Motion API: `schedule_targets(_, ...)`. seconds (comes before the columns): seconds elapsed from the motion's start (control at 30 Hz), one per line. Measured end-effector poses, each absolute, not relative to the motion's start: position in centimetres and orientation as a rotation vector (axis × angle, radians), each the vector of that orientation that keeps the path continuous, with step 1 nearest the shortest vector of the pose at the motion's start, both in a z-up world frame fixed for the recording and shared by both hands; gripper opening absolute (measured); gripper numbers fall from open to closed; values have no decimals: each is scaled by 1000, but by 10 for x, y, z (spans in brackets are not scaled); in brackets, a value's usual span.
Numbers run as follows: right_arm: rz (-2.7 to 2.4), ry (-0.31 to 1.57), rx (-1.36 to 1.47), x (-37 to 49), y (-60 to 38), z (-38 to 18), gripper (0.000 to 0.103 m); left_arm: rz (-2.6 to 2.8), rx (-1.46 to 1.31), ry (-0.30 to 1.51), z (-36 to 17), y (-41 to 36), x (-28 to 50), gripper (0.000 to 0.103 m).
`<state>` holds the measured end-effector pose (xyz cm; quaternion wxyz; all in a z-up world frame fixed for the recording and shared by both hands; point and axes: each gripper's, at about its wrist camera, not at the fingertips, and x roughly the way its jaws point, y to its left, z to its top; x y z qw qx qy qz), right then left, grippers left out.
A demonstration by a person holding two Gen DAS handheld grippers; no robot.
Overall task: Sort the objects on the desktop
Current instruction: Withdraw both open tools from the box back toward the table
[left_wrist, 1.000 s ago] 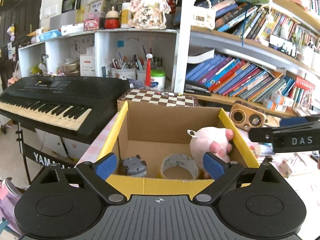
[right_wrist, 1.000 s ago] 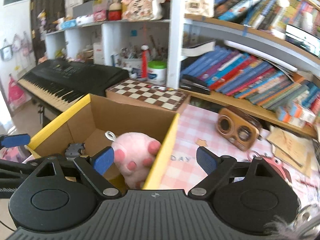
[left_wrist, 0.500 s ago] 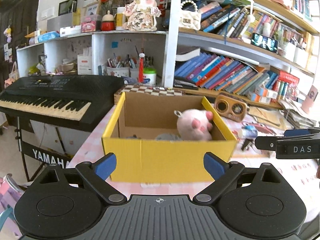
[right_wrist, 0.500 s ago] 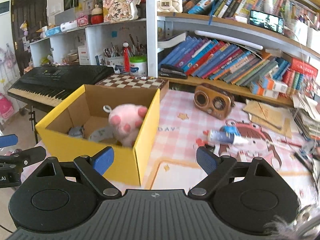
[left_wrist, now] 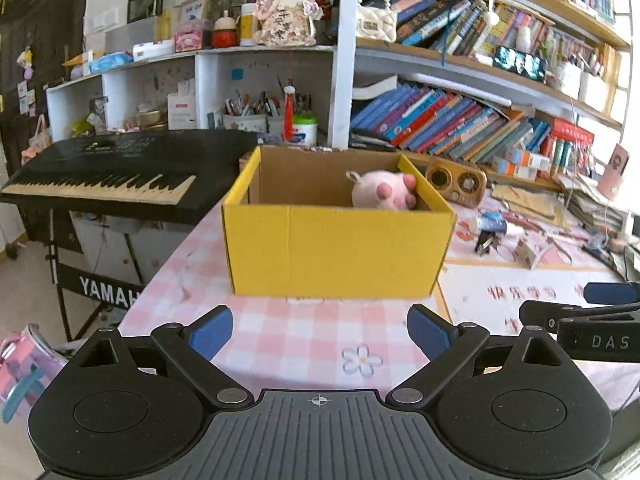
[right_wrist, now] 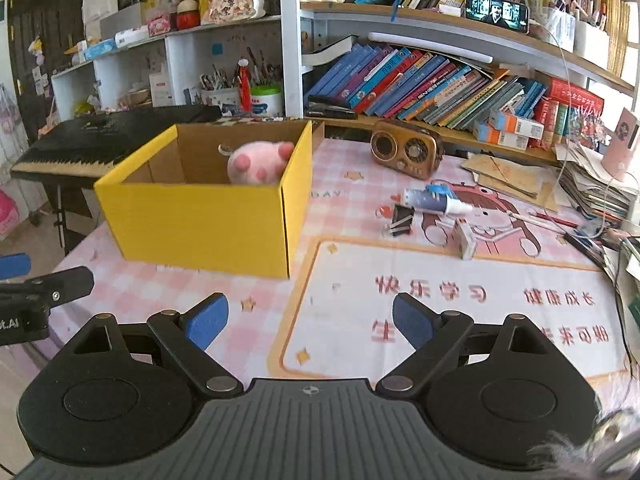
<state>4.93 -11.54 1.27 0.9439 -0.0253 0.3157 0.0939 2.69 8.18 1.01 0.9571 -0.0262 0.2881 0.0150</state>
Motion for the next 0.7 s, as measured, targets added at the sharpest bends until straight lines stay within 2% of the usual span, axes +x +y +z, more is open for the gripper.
schedule_targets(0.7,109,688,-41,-5,-122,-5,89,-108,26,642,-7,51,2,96)
